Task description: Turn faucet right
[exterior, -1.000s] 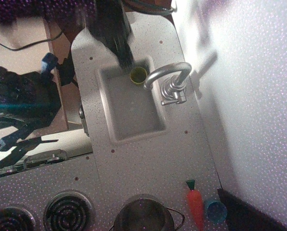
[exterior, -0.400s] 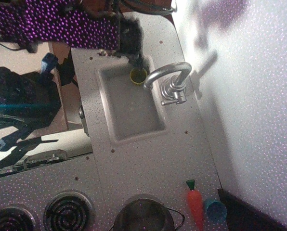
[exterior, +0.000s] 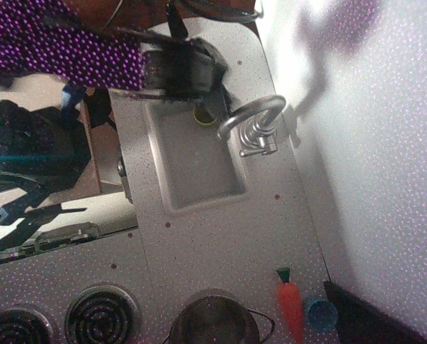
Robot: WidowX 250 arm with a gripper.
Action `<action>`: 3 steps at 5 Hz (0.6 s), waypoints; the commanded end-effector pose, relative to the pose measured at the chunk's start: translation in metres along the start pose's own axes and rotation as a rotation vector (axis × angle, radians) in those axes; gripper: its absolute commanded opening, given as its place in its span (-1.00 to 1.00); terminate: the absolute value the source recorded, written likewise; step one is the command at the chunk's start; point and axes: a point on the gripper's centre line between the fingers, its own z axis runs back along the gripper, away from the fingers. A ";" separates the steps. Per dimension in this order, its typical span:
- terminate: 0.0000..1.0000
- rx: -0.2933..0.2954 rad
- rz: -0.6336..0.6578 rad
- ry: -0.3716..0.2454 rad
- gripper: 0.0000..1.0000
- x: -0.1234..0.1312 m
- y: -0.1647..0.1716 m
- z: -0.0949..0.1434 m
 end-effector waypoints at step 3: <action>-1.00 -0.114 -0.102 0.025 1.00 0.002 -0.050 0.008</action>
